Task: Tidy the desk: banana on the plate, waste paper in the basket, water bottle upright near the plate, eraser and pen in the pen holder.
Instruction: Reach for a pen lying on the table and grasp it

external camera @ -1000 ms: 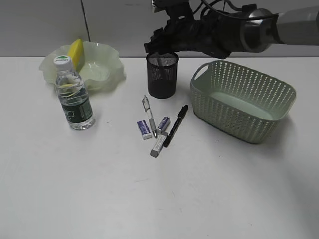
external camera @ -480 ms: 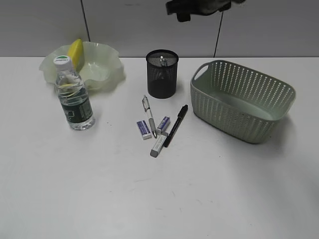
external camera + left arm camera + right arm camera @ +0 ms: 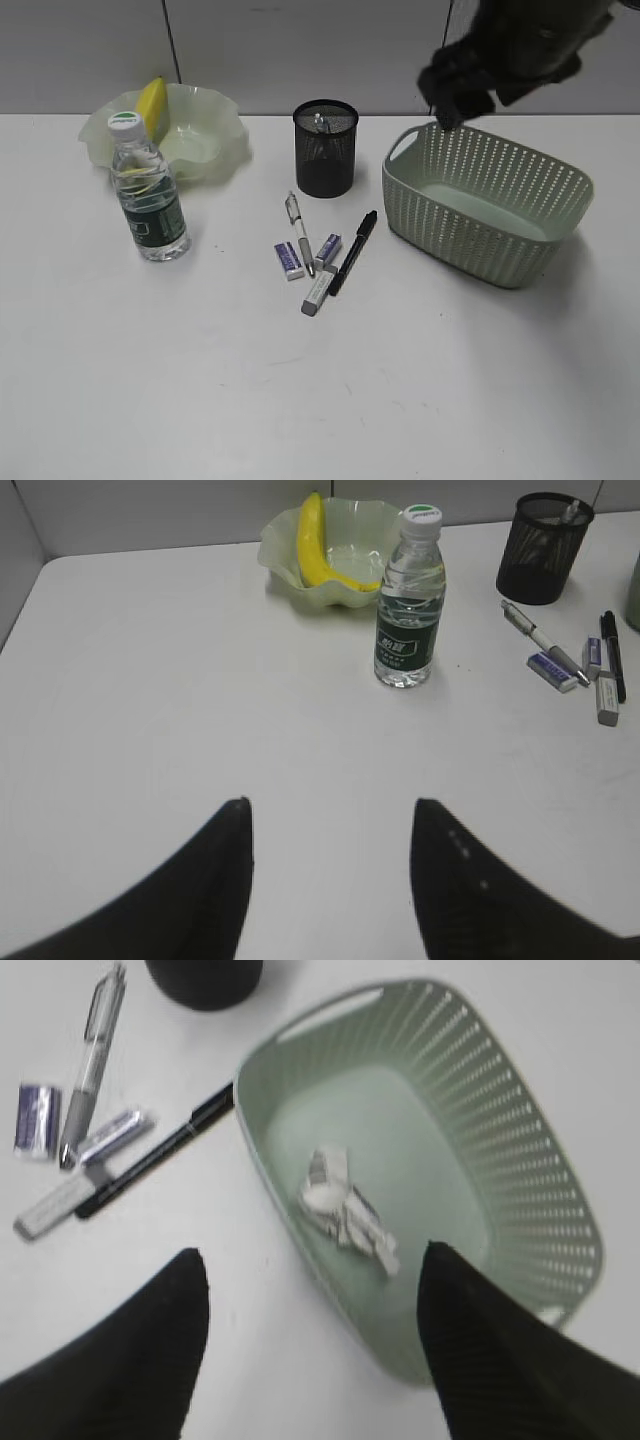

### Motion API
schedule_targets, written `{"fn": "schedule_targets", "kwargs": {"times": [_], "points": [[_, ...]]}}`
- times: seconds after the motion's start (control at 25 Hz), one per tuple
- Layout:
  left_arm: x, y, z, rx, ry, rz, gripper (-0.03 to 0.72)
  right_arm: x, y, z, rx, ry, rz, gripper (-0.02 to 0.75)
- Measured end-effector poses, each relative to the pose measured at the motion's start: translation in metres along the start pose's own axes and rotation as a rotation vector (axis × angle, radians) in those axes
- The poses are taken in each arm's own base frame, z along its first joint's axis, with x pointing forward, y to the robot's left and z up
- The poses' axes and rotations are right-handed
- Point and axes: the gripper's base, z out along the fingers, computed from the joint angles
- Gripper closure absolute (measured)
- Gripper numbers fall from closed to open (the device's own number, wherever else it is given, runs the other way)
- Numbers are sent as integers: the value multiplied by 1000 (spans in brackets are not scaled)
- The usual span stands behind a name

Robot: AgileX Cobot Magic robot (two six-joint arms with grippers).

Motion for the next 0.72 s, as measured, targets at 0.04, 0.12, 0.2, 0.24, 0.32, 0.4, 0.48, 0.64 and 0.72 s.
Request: {"fn": "schedule_targets", "kwargs": {"times": [0.04,0.12,0.2,0.24,0.32,0.4,0.48,0.64,0.72], "points": [[0,0,0,0,0,0,306,13,-2,-11,-7,7,-4,221],[0,0,0,0,0,0,306,42,-5,-32,-25,26,-17,239],[0,0,0,0,0,0,306,70,-9,-57,-44,23,-24,253],[0,0,0,0,0,0,306,85,-9,-63,-53,40,-25,259],[0,0,0,0,0,0,306,114,-13,-82,-60,42,-24,264],[0,0,0,0,0,0,306,144,-16,-94,-61,52,-28,268],[0,0,0,0,0,0,306,172,-20,-108,-61,27,-22,270],[0,0,0,0,0,0,306,224,-25,-130,-63,-73,-5,270],[0,0,0,0,0,0,306,244,-27,-137,-66,-135,5,270]]}}
